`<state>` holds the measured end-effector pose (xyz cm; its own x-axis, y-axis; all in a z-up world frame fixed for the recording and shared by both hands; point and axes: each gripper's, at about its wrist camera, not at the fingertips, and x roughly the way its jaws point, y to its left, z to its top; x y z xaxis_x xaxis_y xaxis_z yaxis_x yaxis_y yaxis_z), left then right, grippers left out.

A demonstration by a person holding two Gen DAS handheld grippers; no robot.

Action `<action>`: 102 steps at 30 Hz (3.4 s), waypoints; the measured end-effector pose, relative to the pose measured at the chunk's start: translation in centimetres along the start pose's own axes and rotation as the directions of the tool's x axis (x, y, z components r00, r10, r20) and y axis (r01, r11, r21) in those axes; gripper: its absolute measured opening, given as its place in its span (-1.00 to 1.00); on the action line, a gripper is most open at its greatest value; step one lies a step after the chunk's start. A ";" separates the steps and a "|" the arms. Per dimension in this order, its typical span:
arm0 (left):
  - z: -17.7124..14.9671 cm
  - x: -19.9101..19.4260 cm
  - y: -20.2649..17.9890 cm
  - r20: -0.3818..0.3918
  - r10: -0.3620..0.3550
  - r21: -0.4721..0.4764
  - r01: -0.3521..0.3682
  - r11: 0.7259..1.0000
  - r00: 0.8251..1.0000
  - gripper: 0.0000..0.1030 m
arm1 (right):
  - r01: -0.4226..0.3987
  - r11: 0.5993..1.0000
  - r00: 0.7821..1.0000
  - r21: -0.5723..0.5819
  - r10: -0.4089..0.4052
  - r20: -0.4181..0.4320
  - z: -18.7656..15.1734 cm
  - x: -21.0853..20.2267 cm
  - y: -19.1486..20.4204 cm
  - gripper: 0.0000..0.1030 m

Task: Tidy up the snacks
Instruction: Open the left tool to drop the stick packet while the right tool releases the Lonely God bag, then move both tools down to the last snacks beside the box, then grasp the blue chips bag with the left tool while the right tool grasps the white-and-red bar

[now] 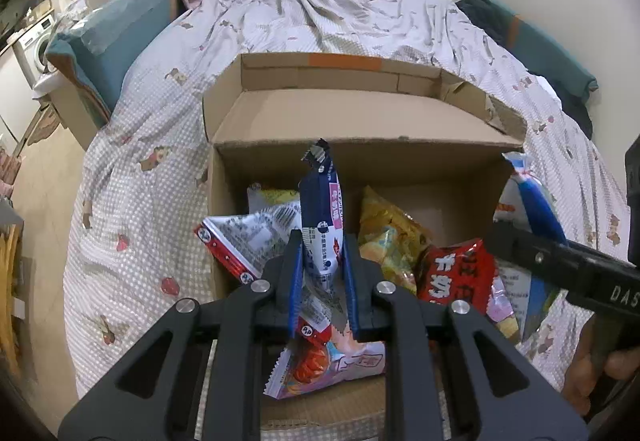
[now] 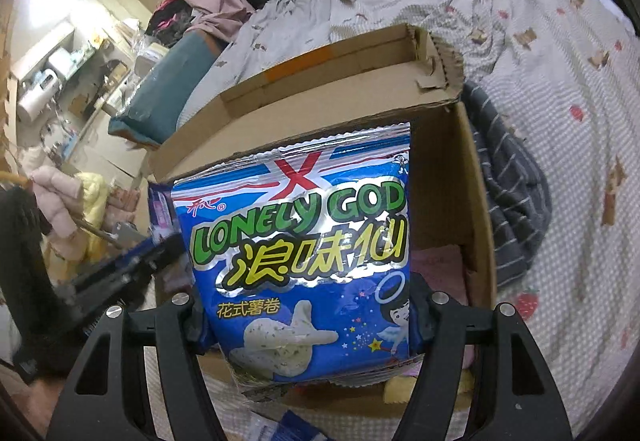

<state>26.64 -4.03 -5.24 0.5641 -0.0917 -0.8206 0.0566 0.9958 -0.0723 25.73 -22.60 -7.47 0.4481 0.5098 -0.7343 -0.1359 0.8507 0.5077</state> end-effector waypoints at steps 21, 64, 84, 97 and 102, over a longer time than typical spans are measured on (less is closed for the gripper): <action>0.9 -0.8 0.6 0.048 -0.028 -0.049 0.030 0.998 0.998 -0.36 | -0.070 0.998 0.996 0.003 0.069 0.064 -0.2 -0.5 -0.1 0.51; -4.6 -8.2 1.5 0.098 -0.026 -0.062 0.033 0.998 0.995 0.80 | -0.016 0.999 0.997 -0.029 0.018 0.075 -6.1 -7.4 1.8 1.00; -12.6 -6.8 0.5 -0.141 -0.009 -0.076 -0.002 0.997 0.990 0.80 | 0.098 0.988 0.995 0.120 -0.093 -0.042 -13.8 -8.7 -1.7 1.00; -18.0 -2.2 -6.2 -0.350 -0.064 0.118 0.112 0.987 0.935 0.70 | 0.137 0.976 0.988 0.170 -0.122 -0.094 -14.4 -7.8 -3.6 1.00; -19.8 -1.2 -9.8 -0.329 0.048 0.315 0.061 0.947 0.943 0.70 | 0.153 0.970 0.986 0.187 -0.136 -0.101 -14.4 -7.9 -4.2 1.00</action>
<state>9.10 -13.54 -14.72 0.2635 -0.0364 -0.9640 0.3477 0.9357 0.0597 10.02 -28.38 -10.36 0.3709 0.3995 -0.8384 0.1020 0.8798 0.4643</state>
